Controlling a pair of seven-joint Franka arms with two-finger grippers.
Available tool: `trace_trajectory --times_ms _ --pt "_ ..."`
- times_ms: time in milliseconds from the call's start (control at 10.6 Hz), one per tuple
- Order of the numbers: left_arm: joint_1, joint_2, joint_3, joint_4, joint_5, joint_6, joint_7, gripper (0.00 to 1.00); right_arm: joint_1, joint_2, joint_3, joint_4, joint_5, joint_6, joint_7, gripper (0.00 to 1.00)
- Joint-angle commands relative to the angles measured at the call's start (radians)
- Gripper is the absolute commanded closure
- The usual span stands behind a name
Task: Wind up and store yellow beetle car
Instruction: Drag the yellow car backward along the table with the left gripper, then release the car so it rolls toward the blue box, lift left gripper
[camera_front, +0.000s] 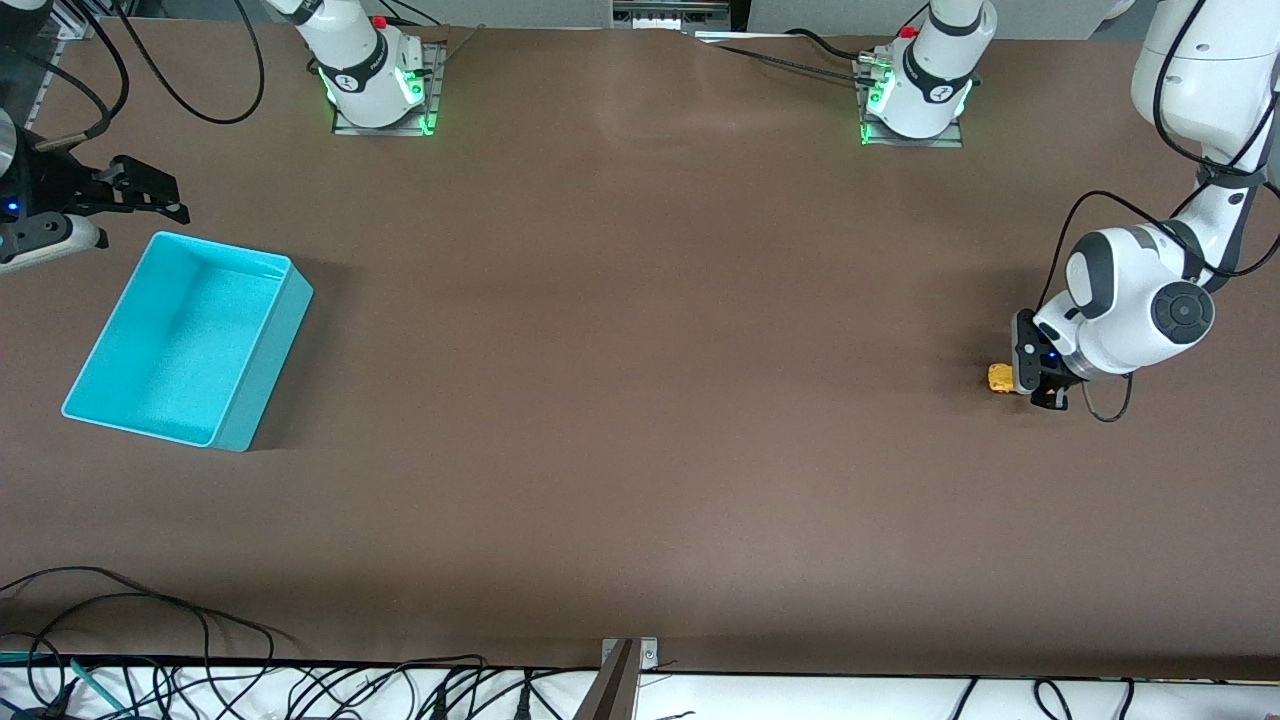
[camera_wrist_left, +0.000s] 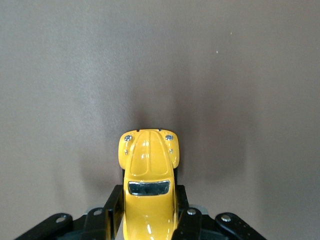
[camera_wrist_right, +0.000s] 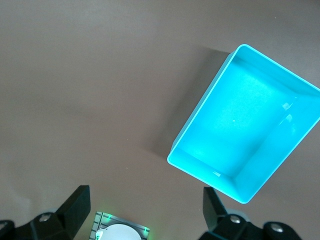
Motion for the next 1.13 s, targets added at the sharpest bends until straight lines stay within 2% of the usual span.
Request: trace_trajectory --times_ms 0,94,188,282,377,753,1036 --pt "0.009 0.034 0.009 0.015 0.018 -0.005 0.033 0.94 0.012 0.001 0.009 0.018 0.015 -0.019 0.005 0.00" --pt "0.009 0.034 0.010 0.015 0.018 -0.005 0.033 0.93 0.037 0.001 0.009 0.018 0.015 -0.018 0.024 0.00" --pt "0.009 0.033 0.010 0.015 0.015 -0.005 0.031 0.85 0.051 0.000 0.009 0.021 0.013 -0.018 0.052 0.00" --pt "0.021 0.034 0.010 0.015 0.001 -0.001 0.028 0.47 0.064 -0.005 0.010 0.021 0.007 -0.020 0.070 0.00" --pt "0.029 0.024 0.010 0.014 0.001 0.007 0.031 0.00 0.084 -0.008 0.010 0.021 0.001 -0.020 0.081 0.00" --pt "0.035 -0.076 0.007 0.012 0.001 -0.051 0.034 0.00 0.094 -0.011 0.015 0.021 0.001 -0.029 0.094 0.00" --pt "0.034 -0.111 0.001 0.015 0.001 -0.071 0.033 0.00 0.094 -0.009 0.016 0.022 0.001 -0.029 0.094 0.00"
